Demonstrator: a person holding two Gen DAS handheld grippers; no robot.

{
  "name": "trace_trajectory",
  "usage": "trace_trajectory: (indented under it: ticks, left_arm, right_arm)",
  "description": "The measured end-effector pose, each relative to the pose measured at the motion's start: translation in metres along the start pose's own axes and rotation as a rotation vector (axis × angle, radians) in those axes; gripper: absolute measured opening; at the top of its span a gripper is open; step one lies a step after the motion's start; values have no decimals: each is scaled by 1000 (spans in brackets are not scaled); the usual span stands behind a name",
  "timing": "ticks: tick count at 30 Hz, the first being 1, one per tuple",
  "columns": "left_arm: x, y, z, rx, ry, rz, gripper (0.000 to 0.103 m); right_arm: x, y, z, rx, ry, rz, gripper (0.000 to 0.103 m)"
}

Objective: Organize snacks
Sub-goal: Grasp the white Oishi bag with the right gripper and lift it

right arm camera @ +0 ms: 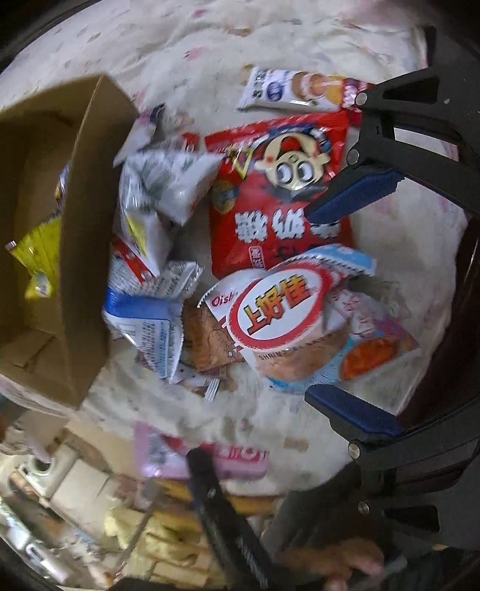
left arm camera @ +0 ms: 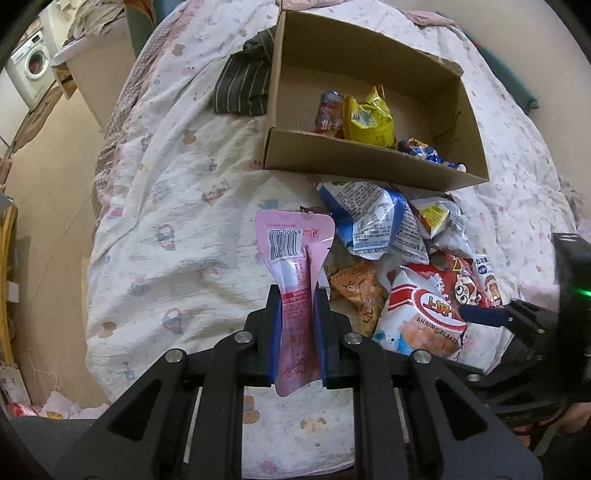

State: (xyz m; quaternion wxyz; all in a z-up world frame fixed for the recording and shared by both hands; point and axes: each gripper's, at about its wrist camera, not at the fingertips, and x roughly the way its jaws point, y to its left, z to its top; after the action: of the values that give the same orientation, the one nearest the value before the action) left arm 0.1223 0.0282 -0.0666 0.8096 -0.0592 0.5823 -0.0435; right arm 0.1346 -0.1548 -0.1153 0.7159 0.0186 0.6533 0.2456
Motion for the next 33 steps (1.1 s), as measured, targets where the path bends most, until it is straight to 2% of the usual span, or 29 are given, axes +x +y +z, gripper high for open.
trace_trajectory:
  ticks: [2, 3, 5, 7, 10, 16, 23, 33]
  left_arm:
    - [0, 2, 0, -7, -3, -6, 13]
    - [-1, 3, -1, -13, -4, -11, 13]
    - [-3, 6, -1, -23, -8, -18, 13]
    - [-4, 7, -1, -26, -14, -20, 13]
    - [-4, 6, -1, -23, -16, -22, 13]
    - [-6, 2, 2, -24, -29, -19, 13]
    - [-27, -12, 21, -22, -85, -22, 13]
    - [-41, -31, 85, 18, -162, 22, 13]
  right_arm:
    - [10, 1, 4, 12, 19, 28, 88]
    - [13, 1, 4, 14, 24, 35, 75]
    - [13, -2, 2, 6, 6, 42, 66]
    - [6, -4, 0, -2, -14, 58, 52]
    - [-11, -13, -5, 21, -43, 97, 46]
    - [-49, -36, -15, 57, -135, 158, 41]
    - [-105, -55, -9, 89, -312, 170, 41]
    - [-147, -86, 45, 141, -495, 180, 41]
